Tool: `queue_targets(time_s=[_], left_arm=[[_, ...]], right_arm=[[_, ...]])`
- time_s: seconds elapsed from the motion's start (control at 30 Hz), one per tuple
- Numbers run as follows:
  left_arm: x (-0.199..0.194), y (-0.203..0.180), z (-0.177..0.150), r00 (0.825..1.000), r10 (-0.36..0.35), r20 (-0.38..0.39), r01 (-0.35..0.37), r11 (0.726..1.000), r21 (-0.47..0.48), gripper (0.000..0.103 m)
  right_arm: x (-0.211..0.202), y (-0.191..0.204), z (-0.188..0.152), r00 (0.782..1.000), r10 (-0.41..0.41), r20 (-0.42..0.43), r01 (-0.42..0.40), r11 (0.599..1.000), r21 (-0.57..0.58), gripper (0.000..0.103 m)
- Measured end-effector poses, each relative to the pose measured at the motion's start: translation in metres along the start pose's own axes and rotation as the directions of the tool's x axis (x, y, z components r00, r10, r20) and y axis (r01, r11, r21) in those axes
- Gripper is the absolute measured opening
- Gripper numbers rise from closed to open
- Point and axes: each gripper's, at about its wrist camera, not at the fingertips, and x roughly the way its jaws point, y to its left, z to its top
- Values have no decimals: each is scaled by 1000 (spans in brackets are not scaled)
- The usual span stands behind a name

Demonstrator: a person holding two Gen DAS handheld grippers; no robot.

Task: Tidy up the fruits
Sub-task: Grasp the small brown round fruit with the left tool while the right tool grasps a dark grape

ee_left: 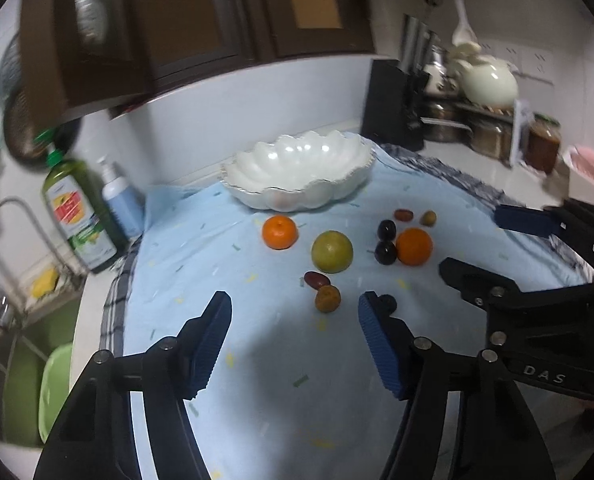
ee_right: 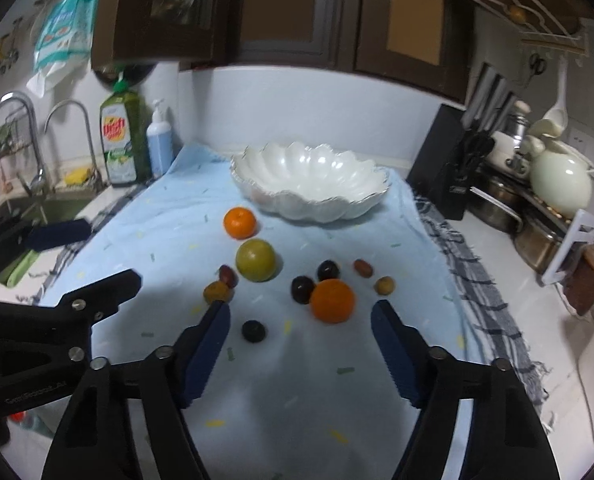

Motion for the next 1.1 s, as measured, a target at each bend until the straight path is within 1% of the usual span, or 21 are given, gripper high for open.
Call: queue_targets(time_s=[0.03, 0.13, 0.27, 0.4, 0.6, 0.73, 0.87, 0.93, 1.0, 1.1], left_arm=[[5, 1, 0, 1000, -13, -2, 13, 1000, 26, 62], [19, 5, 1, 999, -47, -13, 48, 995, 84, 57], [39, 12, 0, 991, -125, -40, 129, 984, 121, 51], [59, 13, -1, 982, -178, -68, 186, 971, 149, 47], [84, 13, -5, 962, -252, -102, 267, 945, 189, 45], [98, 13, -7, 948, -293, -125, 313, 930, 191, 41], [106, 12, -7, 940, -315, -132, 336, 921, 194, 40], [110, 13, -6, 932, -333, -143, 356, 916, 188, 39], [114, 13, -5, 929, -338, -149, 362, 914, 185, 38], [119, 13, -4, 927, -340, -157, 365, 914, 178, 35]], right_arm=[[5, 3, -1, 1000, 3, -11, -3, 1000, -6, 65], [22, 12, -2, 999, 6, -52, -6, 1000, -10, 56], [41, 20, -6, 995, 28, -100, -27, 1000, 12, 44], [60, 25, -10, 990, 39, -139, -33, 998, 48, 35], [78, 29, -17, 983, 48, -178, -35, 996, 77, 32], [87, 30, -21, 979, 52, -198, -36, 996, 83, 31], [93, 30, -23, 976, 52, -209, -35, 996, 86, 28], [96, 29, -22, 976, 53, -212, -35, 996, 88, 27], [97, 28, -21, 975, 59, -213, -40, 995, 93, 24], [99, 29, -20, 976, 62, -210, -45, 995, 85, 23]])
